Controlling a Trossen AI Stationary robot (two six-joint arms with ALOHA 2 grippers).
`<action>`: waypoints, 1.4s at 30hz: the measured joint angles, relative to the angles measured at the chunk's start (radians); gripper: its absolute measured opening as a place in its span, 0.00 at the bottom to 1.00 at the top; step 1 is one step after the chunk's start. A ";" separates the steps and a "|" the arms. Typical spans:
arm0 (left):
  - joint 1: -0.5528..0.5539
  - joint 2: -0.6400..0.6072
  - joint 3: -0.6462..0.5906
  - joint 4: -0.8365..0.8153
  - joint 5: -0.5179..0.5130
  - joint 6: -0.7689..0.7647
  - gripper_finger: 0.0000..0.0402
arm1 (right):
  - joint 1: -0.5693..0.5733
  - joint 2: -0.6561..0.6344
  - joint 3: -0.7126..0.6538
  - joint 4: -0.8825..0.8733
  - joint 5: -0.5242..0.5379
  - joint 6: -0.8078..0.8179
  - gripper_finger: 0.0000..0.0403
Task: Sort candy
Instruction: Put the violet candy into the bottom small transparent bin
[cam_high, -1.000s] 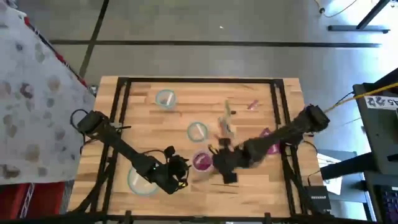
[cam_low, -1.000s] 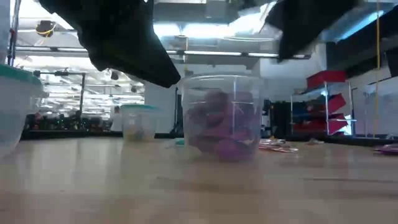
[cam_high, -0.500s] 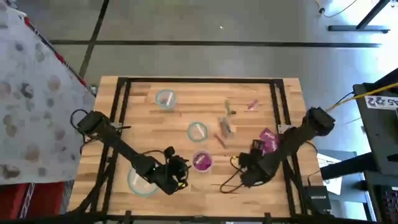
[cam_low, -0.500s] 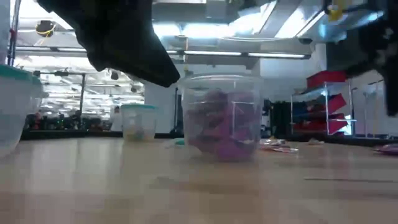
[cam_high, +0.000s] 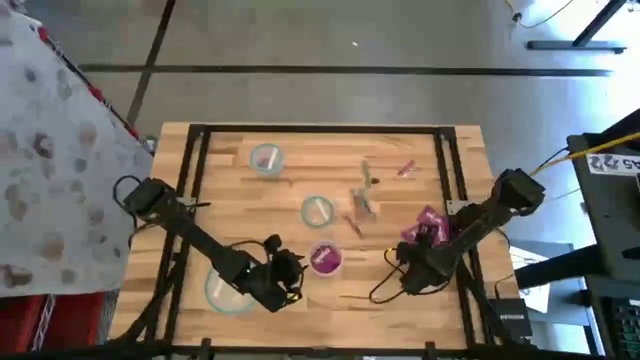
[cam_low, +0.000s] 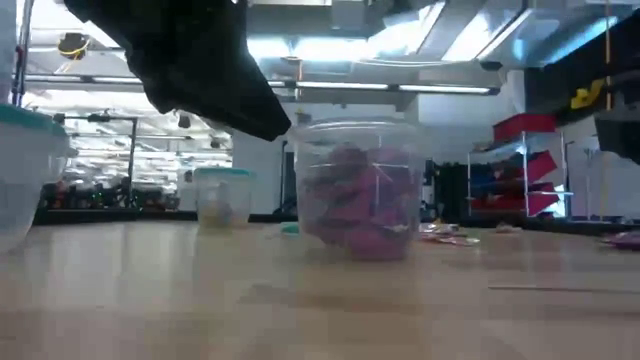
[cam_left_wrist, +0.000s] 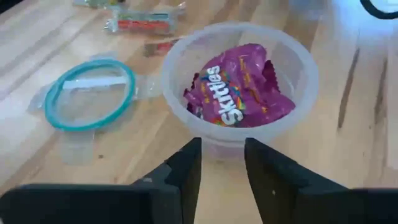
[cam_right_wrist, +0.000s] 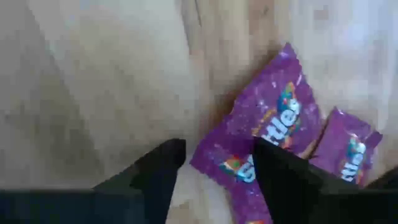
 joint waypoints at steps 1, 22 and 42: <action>0.000 0.000 0.000 0.001 0.000 0.001 0.27 | 0.000 0.001 0.000 0.003 -0.002 -0.001 0.34; -0.101 -0.029 0.097 0.020 -0.222 0.252 0.27 | -0.002 0.013 0.422 -0.209 0.415 -0.154 0.00; -0.211 -0.032 0.143 0.016 -0.592 0.366 0.27 | -0.158 0.138 0.547 0.472 0.648 -0.915 0.00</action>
